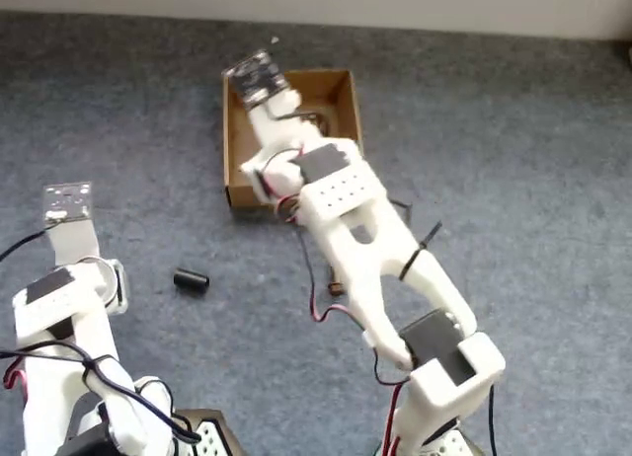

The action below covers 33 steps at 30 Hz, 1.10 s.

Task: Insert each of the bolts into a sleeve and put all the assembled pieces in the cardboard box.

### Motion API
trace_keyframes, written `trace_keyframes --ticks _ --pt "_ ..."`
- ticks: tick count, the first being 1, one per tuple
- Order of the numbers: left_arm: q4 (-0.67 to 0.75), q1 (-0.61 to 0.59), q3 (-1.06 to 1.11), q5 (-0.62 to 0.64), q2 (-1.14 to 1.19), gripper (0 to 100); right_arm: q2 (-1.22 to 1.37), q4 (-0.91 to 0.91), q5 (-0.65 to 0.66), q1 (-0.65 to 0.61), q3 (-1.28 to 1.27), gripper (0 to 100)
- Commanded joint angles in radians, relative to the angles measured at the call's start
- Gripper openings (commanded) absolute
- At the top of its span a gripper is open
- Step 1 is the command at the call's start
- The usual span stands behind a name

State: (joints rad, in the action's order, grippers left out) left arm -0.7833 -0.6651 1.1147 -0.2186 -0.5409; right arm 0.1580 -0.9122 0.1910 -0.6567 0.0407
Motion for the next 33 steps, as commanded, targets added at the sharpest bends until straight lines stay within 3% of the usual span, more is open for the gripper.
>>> trace_keyframes --ticks 1,7,13,33 --pt "0.043 -0.111 -0.01 0.106 -0.027 20 -0.067 -0.139 0.091 -0.136 0.041 19.0" --pt "0.083 -0.24 -0.012 0.216 -0.028 20 0.001 -0.18 0.141 -0.289 -0.005 19.0" --pt "0.084 -0.259 -0.013 0.232 -0.031 20 0.124 -0.16 0.195 -0.383 -0.005 19.0" --pt "0.084 -0.251 -0.012 0.232 -0.03 20 0.277 0.013 0.198 -0.415 0.01 19.0"
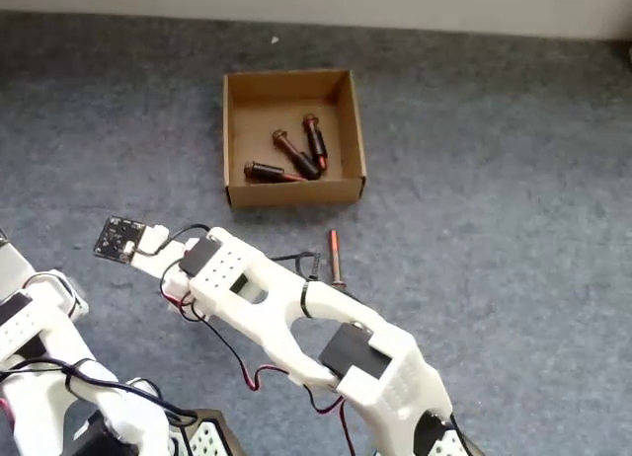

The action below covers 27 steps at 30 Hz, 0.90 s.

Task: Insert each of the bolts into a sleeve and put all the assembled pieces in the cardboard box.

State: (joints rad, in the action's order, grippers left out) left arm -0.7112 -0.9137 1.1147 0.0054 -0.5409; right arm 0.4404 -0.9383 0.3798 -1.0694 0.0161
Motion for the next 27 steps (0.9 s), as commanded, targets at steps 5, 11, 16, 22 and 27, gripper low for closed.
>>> trace_keyframes --ticks 5,11,16,22,27 --pt "0.012 -0.002 -0.012 0.008 -0.027 20 0.044 0.048 0.009 -0.007 0.051 15.8" --pt "0.012 0.021 -0.007 0.005 -0.025 20 0.09 0.036 0.009 -0.002 0.119 0.3" --pt "0.012 0.036 -0.005 0.003 -0.025 20 0.01 -0.131 0.003 -0.002 0.12 0.5" --pt "0.012 0.038 -0.005 0.003 -0.025 20 -0.189 -0.236 -0.009 0.097 0.104 0.5" --pt "0.012 0.062 -0.012 0.003 -0.031 20 -0.374 -0.309 -0.071 0.217 0.002 0.5"
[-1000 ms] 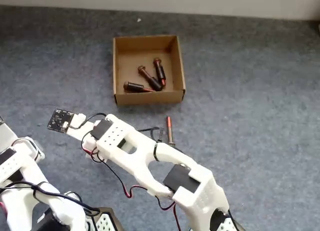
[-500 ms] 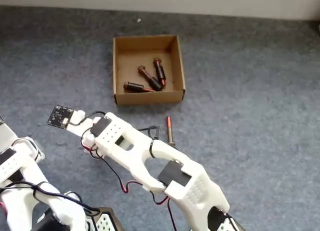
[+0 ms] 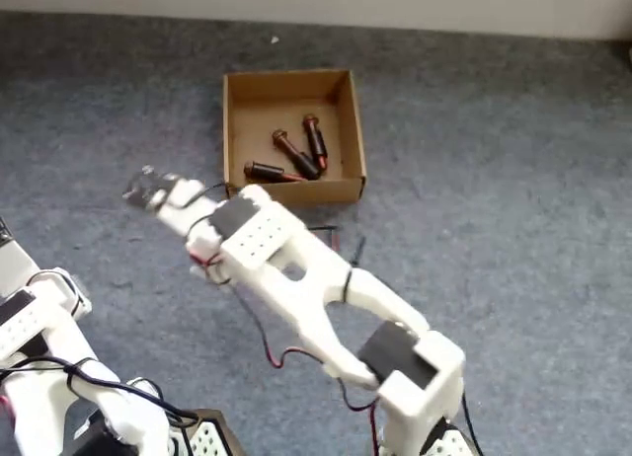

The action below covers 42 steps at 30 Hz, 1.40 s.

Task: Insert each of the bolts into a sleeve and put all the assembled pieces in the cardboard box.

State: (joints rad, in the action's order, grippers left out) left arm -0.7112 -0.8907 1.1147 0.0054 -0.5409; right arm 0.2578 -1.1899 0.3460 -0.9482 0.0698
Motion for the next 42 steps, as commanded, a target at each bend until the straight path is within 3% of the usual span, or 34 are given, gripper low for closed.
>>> trace_keyframes --ticks 1,6,16,24,30,34,42 --pt "0.012 0.065 -0.012 0.003 -0.031 20 -0.239 -0.068 -0.035 0.114 -0.093 0.5" --pt "-0.005 0.272 -0.077 0.002 -0.033 20 -0.518 -0.058 -0.037 0.217 -0.346 0.5" --pt "-0.316 0.796 -0.423 0.002 -0.022 20 -0.951 -0.021 -0.037 0.581 -0.727 0.5" --pt "-0.322 1.118 -0.533 -0.046 0.005 20 -1.133 0.185 -0.072 0.863 -1.09 0.5" --pt "-0.301 1.233 -0.688 -0.068 0.286 20 -1.156 0.426 -0.172 0.987 -1.299 0.5" --pt "-0.301 1.294 -0.852 -0.068 0.532 20 -1.156 0.475 -0.244 1.059 -1.328 0.5" --pt "-0.307 1.4 -1.133 -0.068 0.846 20 -1.156 0.515 -0.259 1.066 -1.334 0.5"
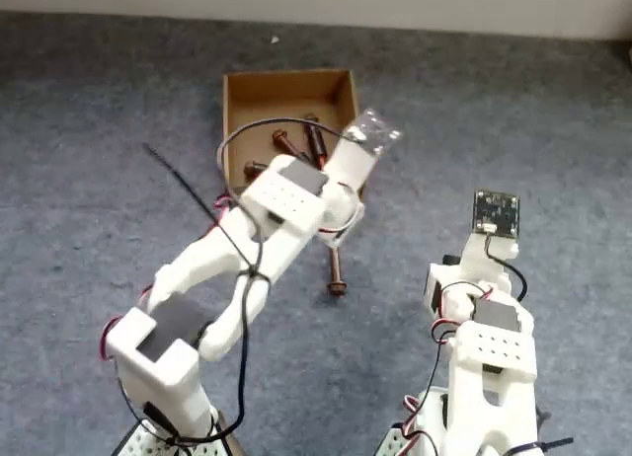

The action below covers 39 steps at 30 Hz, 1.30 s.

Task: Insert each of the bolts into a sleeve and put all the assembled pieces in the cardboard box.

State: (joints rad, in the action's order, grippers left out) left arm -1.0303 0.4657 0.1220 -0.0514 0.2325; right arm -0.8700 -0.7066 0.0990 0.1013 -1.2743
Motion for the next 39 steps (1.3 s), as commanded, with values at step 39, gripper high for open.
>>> trace_keyframes --ticks 39 --pt "-0.44 -0.094 0.071 -0.422 -0.325 18 -0.036 0.031 -0.006 0.015 0.01 0.5"
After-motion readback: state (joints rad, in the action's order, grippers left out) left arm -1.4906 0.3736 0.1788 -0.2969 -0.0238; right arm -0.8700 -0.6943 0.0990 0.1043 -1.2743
